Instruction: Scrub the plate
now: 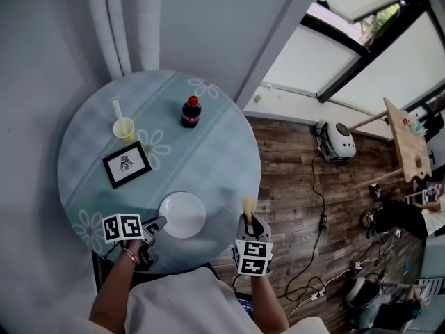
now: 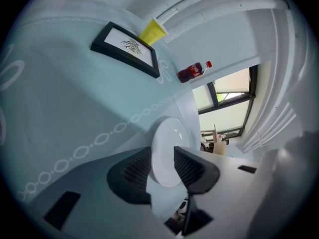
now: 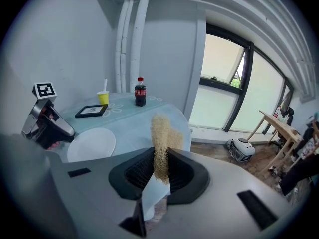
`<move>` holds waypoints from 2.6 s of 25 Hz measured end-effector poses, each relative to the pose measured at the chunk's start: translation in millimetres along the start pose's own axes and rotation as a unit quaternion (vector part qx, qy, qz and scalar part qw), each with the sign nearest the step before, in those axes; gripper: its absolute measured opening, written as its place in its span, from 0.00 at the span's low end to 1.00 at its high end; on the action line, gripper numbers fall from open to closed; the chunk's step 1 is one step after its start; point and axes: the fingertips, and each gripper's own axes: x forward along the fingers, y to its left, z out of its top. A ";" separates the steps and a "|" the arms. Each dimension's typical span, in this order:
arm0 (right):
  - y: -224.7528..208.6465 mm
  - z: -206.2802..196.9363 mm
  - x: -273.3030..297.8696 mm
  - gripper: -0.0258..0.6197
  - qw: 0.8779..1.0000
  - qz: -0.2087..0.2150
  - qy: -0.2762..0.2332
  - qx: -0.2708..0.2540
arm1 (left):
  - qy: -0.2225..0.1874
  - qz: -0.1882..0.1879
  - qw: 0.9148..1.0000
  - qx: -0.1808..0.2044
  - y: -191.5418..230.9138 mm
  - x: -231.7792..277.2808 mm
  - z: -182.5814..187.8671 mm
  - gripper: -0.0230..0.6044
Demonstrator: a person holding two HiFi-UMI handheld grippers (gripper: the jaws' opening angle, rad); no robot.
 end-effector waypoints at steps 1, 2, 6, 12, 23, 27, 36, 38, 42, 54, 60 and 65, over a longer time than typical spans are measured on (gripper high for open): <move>-0.5 -1.7 0.5 0.14 1.000 0.000 0.003 0.002 | 0.003 -0.004 1.000 -0.005 1.9 -0.1 -0.1 0.27; -0.8 -2.6 0.9 0.14 1.000 0.000 0.004 0.003 | 0.007 -0.008 1.000 -0.010 3.9 0.2 -0.8 0.27; 1.1 0.0 1.7 0.14 1.000 0.004 0.000 0.001 | 0.022 -0.026 0.999 -0.023 5.2 5.9 -5.6 0.27; 6.9 -1.6 2.6 0.14 1.000 0.014 0.004 0.001 | 0.031 -0.047 0.997 -0.044 1.1 11.7 -8.5 0.27; 17.6 -3.8 7.4 0.14 0.999 0.047 0.010 -0.001 | 0.035 -0.054 0.995 -0.071 0.2 20.3 -8.2 0.19; 28.0 -3.0 7.7 0.14 0.998 0.067 0.010 0.001 | 0.025 -0.044 0.996 -0.078 4.0 22.3 -9.0 0.10; 44.4 -9.1 7.7 0.14 0.996 0.087 0.020 -0.004 | -0.007 -0.044 0.998 -0.039 0.7 21.5 -8.3 0.08; 45.9 -9.1 6.9 0.14 0.996 0.088 0.020 -0.006 | -0.017 -0.054 0.998 -0.028 -5.1 17.5 -8.3 0.07; 45.8 -11.0 4.0 0.14 0.996 0.086 0.021 -0.003 | -0.026 -0.055 0.998 0.021 -20.7 11.8 -4.3 0.07; 55.2 -5.5 -5.3 0.14 0.996 0.086 0.007 0.000 | -0.037 -0.076 0.981 0.174 -66.9 -5.1 0.9 0.06; 55.0 14.0 -18.7 0.14 0.997 0.075 -0.024 -0.005 | -0.077 -0.140 0.973 0.168 -93.0 -33.7 9.1 0.06; 54.2 56.0 -34.7 0.14 0.995 0.059 -0.074 -0.034 | -0.120 -0.182 0.962 0.167 -118.9 -61.3 25.8 0.06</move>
